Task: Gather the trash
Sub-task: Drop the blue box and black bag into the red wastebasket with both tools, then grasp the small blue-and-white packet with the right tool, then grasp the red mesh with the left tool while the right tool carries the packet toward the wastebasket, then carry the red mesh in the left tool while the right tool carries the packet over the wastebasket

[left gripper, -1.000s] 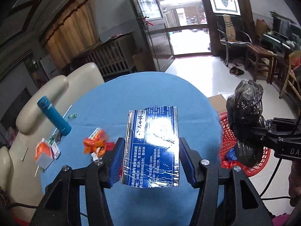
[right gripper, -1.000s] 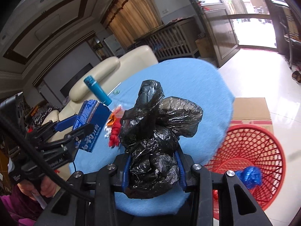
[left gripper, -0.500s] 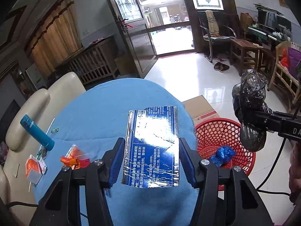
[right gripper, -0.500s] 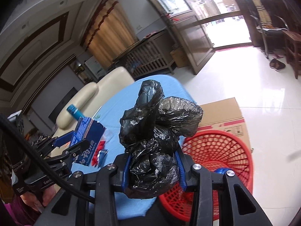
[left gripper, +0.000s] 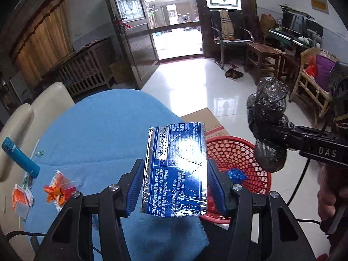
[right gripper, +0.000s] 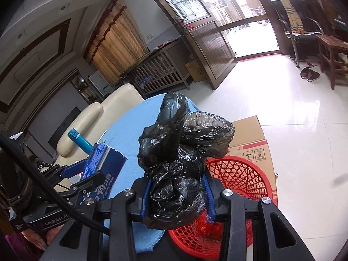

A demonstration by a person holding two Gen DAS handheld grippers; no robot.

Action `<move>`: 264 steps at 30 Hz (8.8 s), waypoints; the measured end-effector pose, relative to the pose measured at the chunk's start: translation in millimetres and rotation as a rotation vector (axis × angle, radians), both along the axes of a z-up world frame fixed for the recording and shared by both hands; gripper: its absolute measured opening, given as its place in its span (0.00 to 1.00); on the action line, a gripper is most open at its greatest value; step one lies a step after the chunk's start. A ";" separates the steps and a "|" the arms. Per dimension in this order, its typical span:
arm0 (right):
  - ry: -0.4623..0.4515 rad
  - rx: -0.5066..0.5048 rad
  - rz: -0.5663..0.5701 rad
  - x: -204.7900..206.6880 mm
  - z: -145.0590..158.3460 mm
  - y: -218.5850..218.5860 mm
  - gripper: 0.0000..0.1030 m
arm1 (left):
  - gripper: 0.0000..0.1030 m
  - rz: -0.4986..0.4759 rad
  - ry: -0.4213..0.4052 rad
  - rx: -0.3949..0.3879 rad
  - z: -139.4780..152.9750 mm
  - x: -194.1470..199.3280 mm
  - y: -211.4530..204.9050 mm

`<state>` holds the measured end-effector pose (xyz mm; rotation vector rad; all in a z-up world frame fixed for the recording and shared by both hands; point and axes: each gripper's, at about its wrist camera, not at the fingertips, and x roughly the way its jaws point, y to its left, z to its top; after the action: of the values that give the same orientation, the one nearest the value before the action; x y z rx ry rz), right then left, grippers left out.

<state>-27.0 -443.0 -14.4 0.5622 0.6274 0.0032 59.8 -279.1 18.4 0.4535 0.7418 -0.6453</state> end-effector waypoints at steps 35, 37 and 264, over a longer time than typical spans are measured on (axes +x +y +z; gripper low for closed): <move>0.088 0.002 -0.076 0.2 -18.0 -24.0 0.62 | 0.63 -0.021 0.100 0.014 -38.4 -3.8 30.2; 0.087 -0.012 -0.062 3.1 -16.7 -17.0 0.62 | 0.63 0.022 0.097 0.015 -41.7 -5.3 54.1; -0.167 0.031 0.031 -17.8 37.5 51.8 0.19 | 0.36 0.174 -0.194 0.044 26.3 0.7 80.9</move>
<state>-44.8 -391.2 23.2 0.5759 0.4743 0.0883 60.5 -198.2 44.7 0.4786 0.6042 -0.4158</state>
